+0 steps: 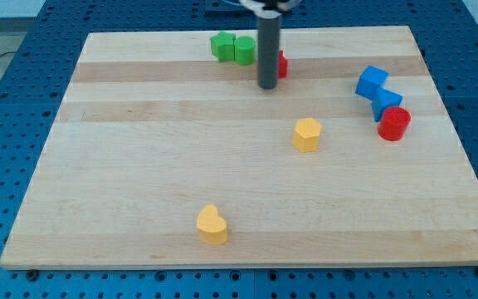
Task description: Push the red star into green circle
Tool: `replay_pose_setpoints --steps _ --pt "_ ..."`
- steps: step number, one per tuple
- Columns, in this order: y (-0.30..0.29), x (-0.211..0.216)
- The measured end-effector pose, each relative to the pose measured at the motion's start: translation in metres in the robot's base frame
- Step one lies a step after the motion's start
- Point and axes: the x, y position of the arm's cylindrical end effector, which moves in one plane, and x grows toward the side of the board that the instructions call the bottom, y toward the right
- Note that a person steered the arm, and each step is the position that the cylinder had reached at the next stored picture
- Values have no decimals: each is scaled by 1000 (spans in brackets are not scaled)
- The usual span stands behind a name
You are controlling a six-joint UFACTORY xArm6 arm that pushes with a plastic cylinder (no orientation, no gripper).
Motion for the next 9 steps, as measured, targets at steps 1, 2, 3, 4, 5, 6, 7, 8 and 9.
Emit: replay_pose_setpoints --steps 1,2,3,4,5,6,7,8,9 --pt "25 -18" --pt "28 -32" --pt "28 -47" --pt "28 -57" --pt "28 -57" --pt "18 -62" --pt "12 -62" --pt "35 -62" --pt "114 -53"
